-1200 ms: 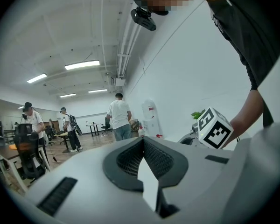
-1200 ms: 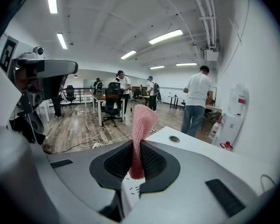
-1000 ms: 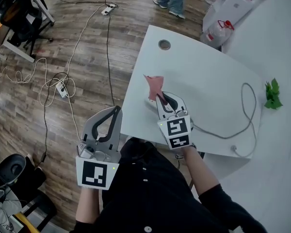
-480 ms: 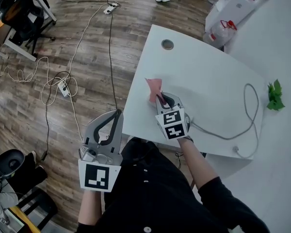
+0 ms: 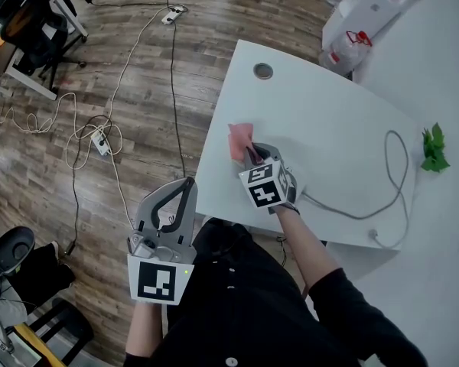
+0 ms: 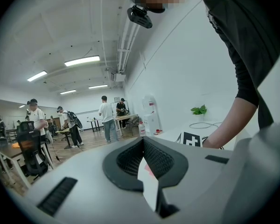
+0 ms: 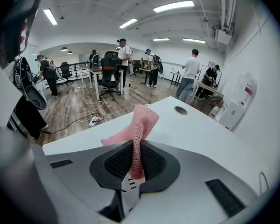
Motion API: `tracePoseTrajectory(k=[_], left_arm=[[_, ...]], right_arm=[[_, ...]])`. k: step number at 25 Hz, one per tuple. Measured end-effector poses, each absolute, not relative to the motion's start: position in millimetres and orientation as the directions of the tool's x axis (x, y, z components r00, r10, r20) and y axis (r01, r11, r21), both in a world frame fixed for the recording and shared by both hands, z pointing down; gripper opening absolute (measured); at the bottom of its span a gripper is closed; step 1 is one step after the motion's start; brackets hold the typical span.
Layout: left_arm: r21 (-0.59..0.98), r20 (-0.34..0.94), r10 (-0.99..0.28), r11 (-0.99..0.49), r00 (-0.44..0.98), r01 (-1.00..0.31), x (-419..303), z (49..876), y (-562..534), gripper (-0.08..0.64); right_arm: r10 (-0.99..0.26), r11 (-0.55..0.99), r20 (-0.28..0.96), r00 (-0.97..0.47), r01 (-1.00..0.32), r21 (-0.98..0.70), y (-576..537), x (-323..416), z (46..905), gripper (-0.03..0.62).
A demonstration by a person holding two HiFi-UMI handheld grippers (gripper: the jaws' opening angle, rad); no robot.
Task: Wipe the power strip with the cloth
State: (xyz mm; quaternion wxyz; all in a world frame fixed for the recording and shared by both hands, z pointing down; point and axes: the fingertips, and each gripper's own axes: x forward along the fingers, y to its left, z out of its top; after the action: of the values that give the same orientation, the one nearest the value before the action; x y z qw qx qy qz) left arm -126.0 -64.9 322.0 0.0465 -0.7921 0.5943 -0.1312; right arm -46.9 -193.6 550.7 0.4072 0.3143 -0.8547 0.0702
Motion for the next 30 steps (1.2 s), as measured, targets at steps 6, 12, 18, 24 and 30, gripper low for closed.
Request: tracePoseTrajectory(k=[6,12,18,24,30], left_arm=[[-0.226,0.152,-0.949,-0.307,0.278,-0.924,-123.8,322.4,-65.7,0.014],[-0.228,0.149,-0.939,-0.339,0.311,-0.913,-114.8,325.7,-66.9,0.014],[-0.226,0.142,-0.92,-0.389,0.365,-0.893,-101.6,325.5,-72.2,0.014],[-0.216,0.143,-0.9,-0.434,0.411,-0.875,-89.0,326.9,-75.8,0.014],[-0.217,0.135,-0.877,-0.48,0.46,-0.85,-75.9,322.7,-81.2,0.014]], right_arm=[[-0.478,0.791,0.759,-0.442,-0.593,0.152,-193.8,-42.3,556.0,0.061],[-0.49,0.774,0.764,-0.421,-0.614,0.158,-190.9,-28.8,559.5,0.061],[-0.511,0.737,0.768,-0.386,-0.656,0.161,-188.7,-7.2,559.5,0.061],[-0.532,0.694,0.775,-0.341,-0.7,0.169,-184.9,21.1,559.8,0.061],[-0.551,0.651,0.781,-0.294,-0.737,0.181,-181.0,48.4,556.5,0.061]])
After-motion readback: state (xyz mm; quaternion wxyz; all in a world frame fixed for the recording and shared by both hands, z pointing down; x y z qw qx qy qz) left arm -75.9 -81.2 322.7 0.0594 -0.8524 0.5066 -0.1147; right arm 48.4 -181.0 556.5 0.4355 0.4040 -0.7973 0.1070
